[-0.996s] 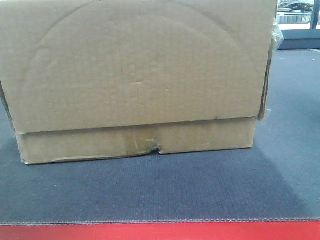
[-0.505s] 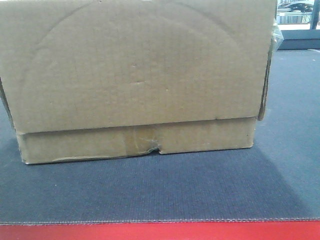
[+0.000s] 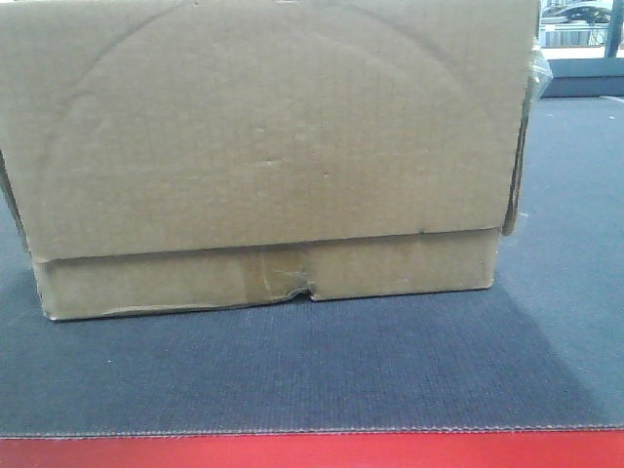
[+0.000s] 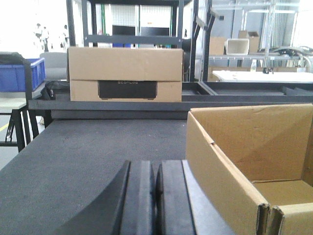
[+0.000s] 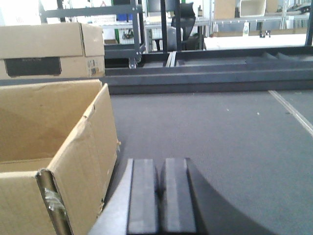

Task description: Grab carton from right shelf to conveyor

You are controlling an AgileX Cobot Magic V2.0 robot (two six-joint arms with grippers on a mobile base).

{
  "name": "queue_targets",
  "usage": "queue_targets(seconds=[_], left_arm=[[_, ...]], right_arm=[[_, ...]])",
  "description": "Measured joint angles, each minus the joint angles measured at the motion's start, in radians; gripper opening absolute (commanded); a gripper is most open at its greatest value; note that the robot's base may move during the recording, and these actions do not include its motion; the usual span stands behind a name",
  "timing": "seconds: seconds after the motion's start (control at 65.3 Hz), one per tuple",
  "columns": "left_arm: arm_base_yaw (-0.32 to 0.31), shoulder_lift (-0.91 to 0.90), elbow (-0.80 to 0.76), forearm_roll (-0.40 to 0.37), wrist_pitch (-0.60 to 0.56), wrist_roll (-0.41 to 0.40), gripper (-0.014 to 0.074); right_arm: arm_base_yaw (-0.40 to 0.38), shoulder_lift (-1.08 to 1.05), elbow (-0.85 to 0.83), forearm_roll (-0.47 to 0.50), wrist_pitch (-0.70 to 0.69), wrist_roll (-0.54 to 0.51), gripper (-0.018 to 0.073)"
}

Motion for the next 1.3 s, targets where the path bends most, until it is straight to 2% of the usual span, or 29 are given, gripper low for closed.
queue_targets(seconds=[0.796, 1.026, 1.195, 1.302], left_arm=[[0.0, -0.01, 0.018, -0.007, -0.009, 0.0, -0.0006], [0.031, -0.153, 0.216, -0.011, -0.022, 0.0, -0.0006], [0.039, -0.183, 0.395, -0.011, -0.112, 0.0, -0.0006], [0.039, -0.183, 0.434, -0.011, -0.143, 0.0, -0.0006]], right_arm=[[0.0, -0.002, 0.0, 0.0, -0.006, -0.002, -0.006], [0.0, -0.002, 0.0, 0.0, -0.008, -0.002, -0.006], [0.0, -0.002, 0.0, 0.0, -0.012, -0.002, -0.006], [0.0, -0.002, 0.003, 0.0, -0.014, -0.002, -0.006]])
